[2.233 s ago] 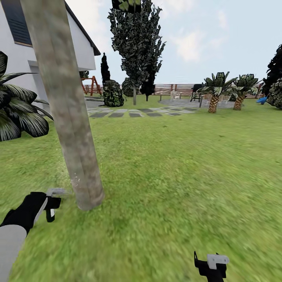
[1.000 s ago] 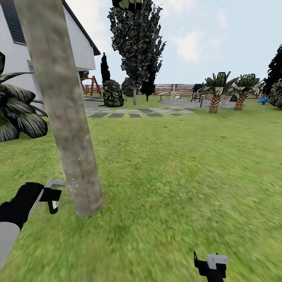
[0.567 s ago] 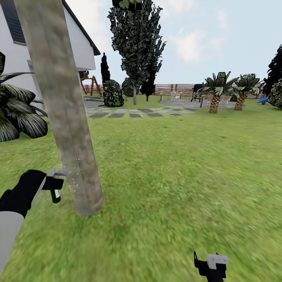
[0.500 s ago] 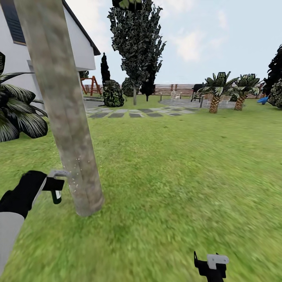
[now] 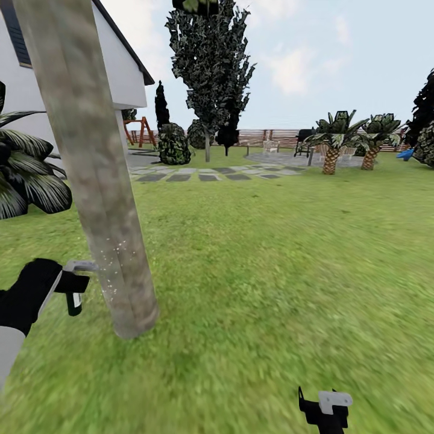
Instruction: In the garden, pick up the pesticide atomizer on the floor and spray pesticide onto both trees until each tree trunk is fully covered.
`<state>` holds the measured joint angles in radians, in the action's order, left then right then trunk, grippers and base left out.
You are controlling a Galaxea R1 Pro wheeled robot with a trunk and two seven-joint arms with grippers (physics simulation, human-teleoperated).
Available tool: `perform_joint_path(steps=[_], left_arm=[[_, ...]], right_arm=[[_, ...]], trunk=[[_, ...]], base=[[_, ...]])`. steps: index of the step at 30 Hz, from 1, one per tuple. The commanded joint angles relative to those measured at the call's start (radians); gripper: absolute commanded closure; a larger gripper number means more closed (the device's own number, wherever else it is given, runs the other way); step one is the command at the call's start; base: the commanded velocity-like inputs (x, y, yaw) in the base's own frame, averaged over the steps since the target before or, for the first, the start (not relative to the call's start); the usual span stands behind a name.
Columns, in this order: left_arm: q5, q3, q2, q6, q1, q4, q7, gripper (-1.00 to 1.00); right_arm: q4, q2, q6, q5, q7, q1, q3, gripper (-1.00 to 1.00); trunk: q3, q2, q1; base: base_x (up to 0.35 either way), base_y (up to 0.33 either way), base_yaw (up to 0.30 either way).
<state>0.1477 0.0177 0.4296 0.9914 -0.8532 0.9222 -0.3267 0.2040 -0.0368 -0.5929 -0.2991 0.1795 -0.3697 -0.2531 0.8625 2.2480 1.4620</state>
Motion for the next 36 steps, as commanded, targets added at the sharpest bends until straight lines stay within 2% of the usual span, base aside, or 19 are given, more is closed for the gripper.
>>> perform_joint_path(steps=[1, 3, 7, 9, 11, 14, 17, 19, 23, 26, 28, 31, 33, 34, 36], left_arm=[[-0.006, 0.000, 0.003, 0.001, 0.000, 0.000, 0.000, 1.00], [-0.008, 0.002, 0.004, 0.002, -0.001, 0.005, 0.000, 1.00], [-0.010, 0.005, -0.003, 0.013, -0.002, 0.117, -0.001, 1.00], [-0.011, 0.005, 0.001, 0.019, -0.028, 0.154, -0.002, 1.00], [-0.010, 0.003, 0.006, 0.023, -0.046, 0.156, -0.011, 1.00], [-0.004, 0.000, 0.018, 0.020, -0.040, 0.154, -0.021, 1.00], [0.000, 0.005, 0.024, 0.010, 0.007, 0.153, -0.020, 1.00], [0.002, 0.005, 0.021, 0.004, 0.084, 0.153, -0.017, 1.00], [0.001, 0.005, 0.009, 0.003, 0.126, 0.152, -0.007, 1.00], [-0.001, 0.001, 0.002, 0.002, 0.140, 0.144, 0.041, 1.00], [-0.003, 0.000, -0.007, -0.009, 0.142, 0.101, 0.061, 1.00], [-0.015, -0.014, -0.033, -0.116, 0.143, -0.014, 0.104, 1.00], [-0.028, -0.057, -0.070, -0.175, 0.143, -0.052, 0.149, 1.00], [-0.034, -0.107, -0.103, -0.202, 0.143, -0.063, 0.217, 1.00], [-0.037, -0.144, -0.134, -0.217, 0.143, -0.069, 0.296, 1.00]], right_arm=[[0.000, 0.000, 0.000, 0.000, 0.000, 0.000, 0.000, -1.00], [0.000, 0.000, 0.000, 0.000, 0.000, 0.000, 0.000, -1.00], [0.000, 0.000, 0.000, 0.000, 0.000, 0.000, 0.000, -1.00], [0.000, 0.000, 0.000, 0.000, 0.000, 0.000, 0.000, -1.00], [0.000, 0.000, 0.000, 0.000, 0.000, 0.000, 0.000, -1.00], [0.000, 0.000, 0.000, 0.000, 0.000, 0.000, 0.000, -1.00], [0.000, 0.000, 0.000, 0.000, 0.000, 0.000, 0.000, -1.00], [0.000, -0.001, -0.001, 0.000, 0.000, 0.000, 0.000, -1.00], [0.000, -0.001, 0.000, 0.000, 0.000, 0.000, 0.000, -1.00], [0.000, -0.002, -0.001, 0.000, -0.001, 0.000, 0.000, -1.00], [-0.005, -0.002, -0.001, 0.000, 0.000, 0.000, 0.000, -1.00], [-0.019, -0.002, -0.001, 0.000, 0.000, 0.000, 0.000, -1.00], [-0.021, -0.002, -0.001, 0.000, 0.000, 0.000, 0.000, -1.00], [-0.021, -0.002, 0.000, 0.000, 0.000, 0.000, 0.000, -1.00], [-0.021, -0.002, 0.000, 0.000, 0.000, 0.000, 0.000, -1.00]], trunk=[[0.000, 0.000, 0.000], [0.000, 0.000, 0.000], [0.000, 0.000, 0.000], [0.000, 0.000, 0.000], [0.000, 0.000, 0.000], [0.000, 0.000, 0.000], [0.000, 0.000, 0.000], [0.000, 0.000, 0.000], [0.000, 0.000, 0.000], [0.000, 0.000, 0.000], [0.000, 0.000, 0.000], [0.000, 0.000, 0.000], [0.000, 0.000, 0.000], [0.000, 0.000, 0.000], [0.000, 0.000, 0.000]], base=[[0.002, 0.000, 0.000], [0.001, 0.000, 0.000], [0.000, 0.000, 0.000], [0.000, 0.000, 0.000], [0.000, 0.000, 0.000], [0.000, 0.000, 0.000], [0.000, 0.000, 0.000], [0.000, 0.000, 0.000], [0.000, 0.000, 0.000], [0.000, -0.036, 0.000], [0.000, -0.192, 0.000], [0.000, -0.256, 0.000], [0.000, -0.269, 0.000], [0.000, -0.270, 0.000], [0.000, -0.271, 0.000]])
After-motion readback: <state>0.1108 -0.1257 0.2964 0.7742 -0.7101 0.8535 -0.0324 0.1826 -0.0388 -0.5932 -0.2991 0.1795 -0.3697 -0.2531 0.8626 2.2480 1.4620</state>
